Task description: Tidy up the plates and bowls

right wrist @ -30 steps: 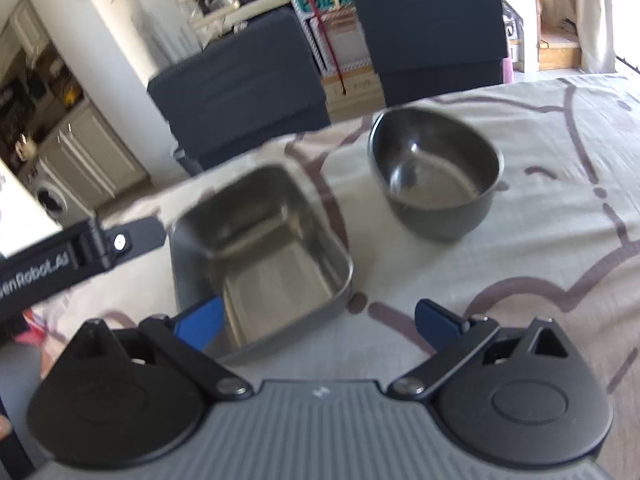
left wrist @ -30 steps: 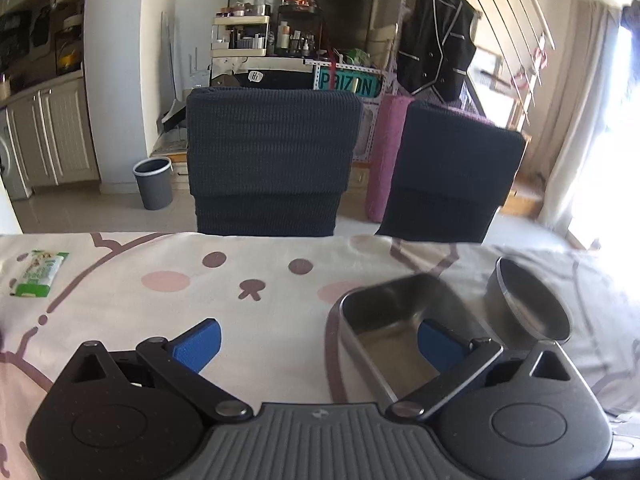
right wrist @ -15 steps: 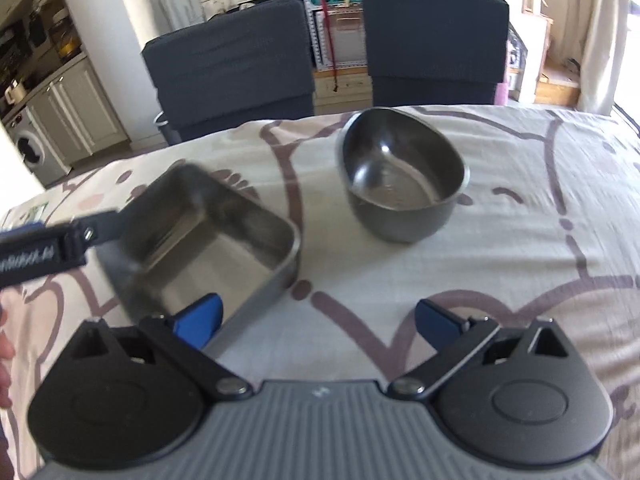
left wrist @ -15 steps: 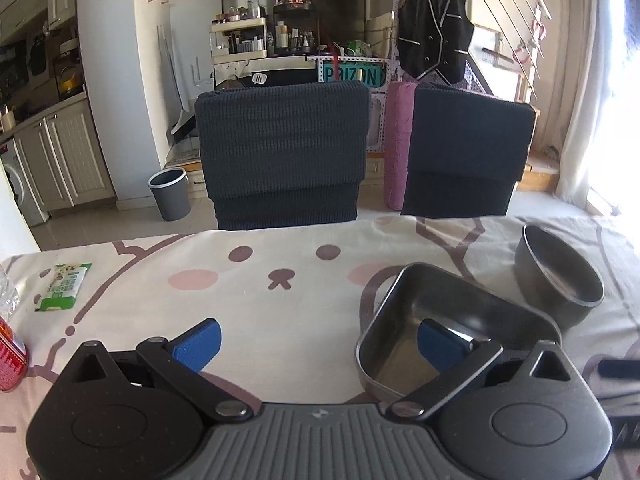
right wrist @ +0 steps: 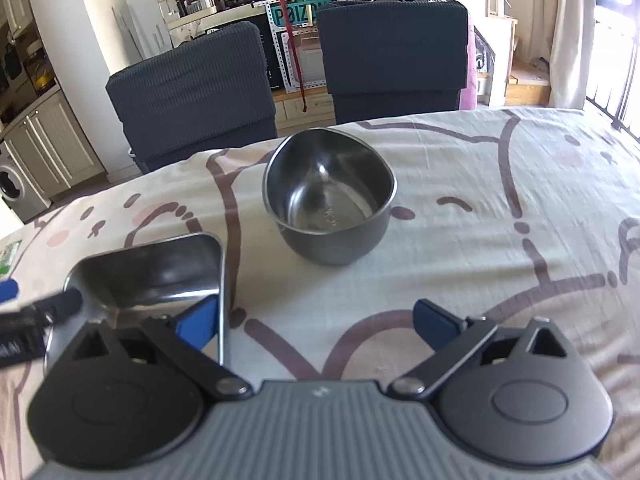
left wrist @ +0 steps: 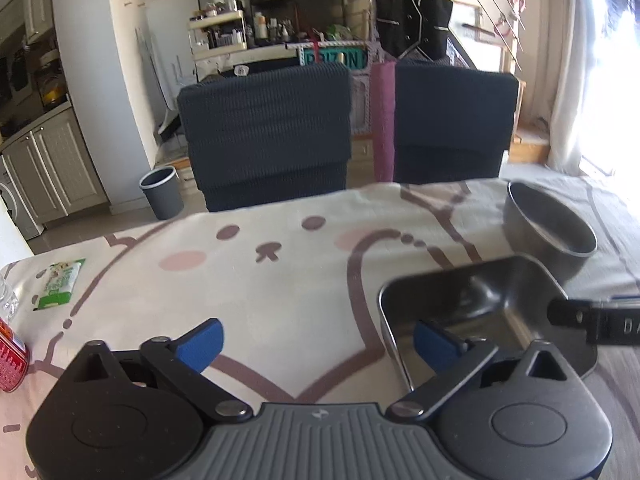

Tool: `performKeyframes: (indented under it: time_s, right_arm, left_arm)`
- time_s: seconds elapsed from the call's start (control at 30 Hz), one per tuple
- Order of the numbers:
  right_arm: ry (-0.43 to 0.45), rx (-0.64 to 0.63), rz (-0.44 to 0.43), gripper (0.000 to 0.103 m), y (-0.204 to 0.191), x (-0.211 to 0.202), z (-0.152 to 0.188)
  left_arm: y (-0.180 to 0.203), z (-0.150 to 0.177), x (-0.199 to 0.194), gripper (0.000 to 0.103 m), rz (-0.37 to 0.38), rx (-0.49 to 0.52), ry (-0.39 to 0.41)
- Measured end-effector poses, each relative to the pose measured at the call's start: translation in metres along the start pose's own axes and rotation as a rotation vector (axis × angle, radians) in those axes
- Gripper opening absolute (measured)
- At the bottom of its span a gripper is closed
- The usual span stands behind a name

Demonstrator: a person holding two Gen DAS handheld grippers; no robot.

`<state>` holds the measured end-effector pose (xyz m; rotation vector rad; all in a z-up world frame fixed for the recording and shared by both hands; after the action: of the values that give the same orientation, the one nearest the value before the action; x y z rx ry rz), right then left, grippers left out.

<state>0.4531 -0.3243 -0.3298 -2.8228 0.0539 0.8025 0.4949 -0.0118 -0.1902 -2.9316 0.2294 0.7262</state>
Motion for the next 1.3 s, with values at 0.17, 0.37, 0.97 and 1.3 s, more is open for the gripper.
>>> performKeyframes:
  time_s: [0.17, 0.37, 0.97, 1.3]
  right_arm:
    - [-0.006, -0.012, -0.056, 0.07, -0.009, -0.004, -0.003]
    - [-0.02, -0.014, -0.136, 0.037, -0.022, -0.007, -0.002]
    - [-0.016, -0.06, -0.221, 0.003, -0.039, -0.011, -0.003]
    - [-0.019, -0.083, -0.252, 0.004, -0.029, -0.057, -0.013]
  left_arm:
    - [0.002, 0.005, 0.0, 0.084, 0.018, -0.039, -0.039]
    - [0.007, 0.014, -0.002, 0.059, 0.061, -0.121, -0.108]
    - [0.03, 0.009, -0.018, 0.01, 0.116, -0.123, -0.102]
    - [0.046, -0.018, -0.068, 0.007, 0.124, -0.186, -0.065]
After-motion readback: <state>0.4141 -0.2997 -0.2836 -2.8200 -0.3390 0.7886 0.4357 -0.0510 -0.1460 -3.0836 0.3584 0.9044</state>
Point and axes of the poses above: each gripper's, at about its wrist camera, not at the fingertips, and x roughly the way its jaws point, y to its right, z to its underside, the point moved 8 cm from there along x, roughly the way its jaws point, and after that the axes turned 15 degrees about y, right-handed, at the moved point
